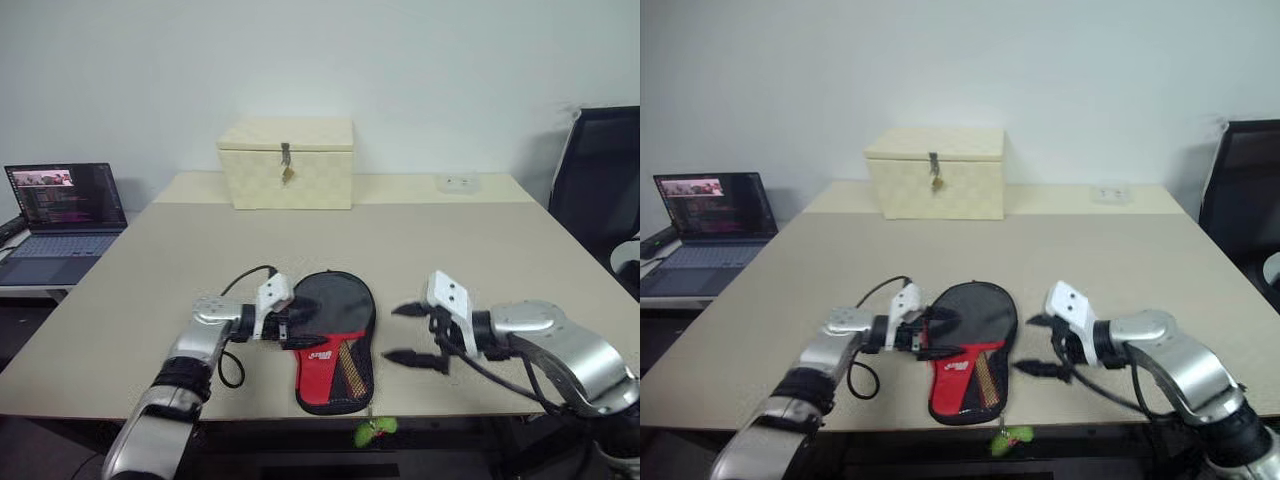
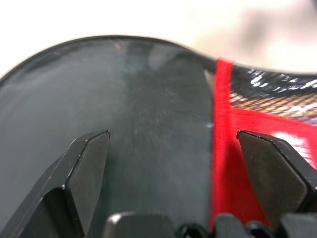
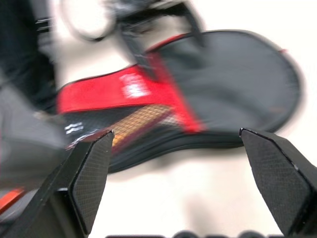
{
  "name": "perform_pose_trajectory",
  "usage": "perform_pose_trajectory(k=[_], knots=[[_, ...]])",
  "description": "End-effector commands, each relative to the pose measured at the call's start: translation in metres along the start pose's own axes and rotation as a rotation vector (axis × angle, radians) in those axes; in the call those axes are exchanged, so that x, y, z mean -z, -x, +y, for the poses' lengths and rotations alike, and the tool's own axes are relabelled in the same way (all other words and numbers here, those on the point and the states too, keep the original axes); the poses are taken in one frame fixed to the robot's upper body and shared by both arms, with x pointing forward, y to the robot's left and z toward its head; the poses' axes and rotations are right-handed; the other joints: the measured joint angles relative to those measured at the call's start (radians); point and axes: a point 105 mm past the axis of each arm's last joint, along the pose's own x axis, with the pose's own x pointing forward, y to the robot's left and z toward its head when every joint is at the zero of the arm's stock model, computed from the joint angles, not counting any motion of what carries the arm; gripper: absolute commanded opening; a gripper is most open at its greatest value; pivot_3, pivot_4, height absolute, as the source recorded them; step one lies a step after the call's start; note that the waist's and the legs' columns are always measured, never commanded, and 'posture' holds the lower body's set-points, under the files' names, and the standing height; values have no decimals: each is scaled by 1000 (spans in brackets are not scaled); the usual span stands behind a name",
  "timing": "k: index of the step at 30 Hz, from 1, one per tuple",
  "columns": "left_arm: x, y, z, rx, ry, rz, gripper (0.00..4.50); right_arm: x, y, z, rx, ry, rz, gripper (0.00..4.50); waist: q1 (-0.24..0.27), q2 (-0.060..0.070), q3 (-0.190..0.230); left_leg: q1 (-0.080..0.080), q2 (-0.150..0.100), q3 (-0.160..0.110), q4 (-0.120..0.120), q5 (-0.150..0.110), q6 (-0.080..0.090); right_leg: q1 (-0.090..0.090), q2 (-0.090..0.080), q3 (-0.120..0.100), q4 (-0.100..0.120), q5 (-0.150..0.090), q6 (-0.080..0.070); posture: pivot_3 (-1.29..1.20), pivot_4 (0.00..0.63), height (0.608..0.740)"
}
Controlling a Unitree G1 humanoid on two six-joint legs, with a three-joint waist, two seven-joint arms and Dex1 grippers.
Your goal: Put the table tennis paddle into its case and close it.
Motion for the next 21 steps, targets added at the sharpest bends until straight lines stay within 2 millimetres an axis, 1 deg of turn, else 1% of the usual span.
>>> perform_pose_trajectory(k=[1, 4, 6, 8, 9, 11, 12, 16, 19, 21], knots=[[-35, 36, 2, -202, 7, -134, 4500, -11, -3, -26, 100, 46, -97, 4478, 3, 0, 0, -2, 0, -1, 0, 0, 0, -1, 0, 0, 0, 0, 0, 0, 150, 740], [-33, 62, -13, -344, 60, -140, 4500, -4, -4, -47, 146, 23, -127, 4478, 1, 0, 0, -3, -1, 1, 0, 0, 0, -3, -2, 1, -1, 0, 0, 0, 150, 740], [-31, 73, -20, -402, 80, -124, 4500, 3, 0, -56, 155, 12, -129, 4478, 4, 0, 1, -3, -1, 1, 1, 0, 0, -3, -2, 1, -1, 0, 0, 0, 150, 740], [-32, 81, -25, -450, 88, -116, 4500, 15, 10, -71, 195, -12, -113, 4478, 16, 0, 2, -3, -1, 0, 1, 0, 0, -3, -2, 1, -1, 0, 0, 0, 150, 740], [-33, 83, -26, -463, 86, -110, 4500, 22, 17, -77, 215, -17, -96, 4478, 22, 1, 2, -3, -1, 0, 1, 0, 0, -3, -2, 1, -1, 1, -1, 0, 150, 740], [-36, 79, -27, -466, 80, -102, 4500, 32, 31, -89, 249, -34, -78, 4478, 32, 2, 3, -3, -2, -3, 2, 0, 0, 0, -2, -1, -1, 1, -2, 0, 150, 740], [-38, 77, -25, -462, 72, -100, 4500, 35, 40, -95, 274, -40, -71, 4478, 34, 2, 4, -2, -2, -3, 2, 0, 0, 1, -2, -1, -1, 1, -2, 0, 150, 740], [-41, 66, -21, -440, 53, -88, 4500, 40, 58, -107, 326, -56, -62, 4478, 30, 3, 4, -1, -2, 0, 2, 0, 0, 2, -2, -1, -1, 1, -1, 0, 150, 740], [-32, 68, -19, -438, 64, -68, 4500, 42, 64, -102, 354, -59, -41, 4478, 20, 3, 4, 0, -2, 1, 0, 0, 0, 1, -1, 0, -1, 1, -1, 0, 150, 740], [-33, 65, -18, -440, 68, -78, 4500, 44, 67, -102, 352, -50, -22, 4478, 16, 3, 4, 0, -1, 2, 0, 0, 0, 1, -1, 1, -1, 1, -2, 0, 150, 740]])
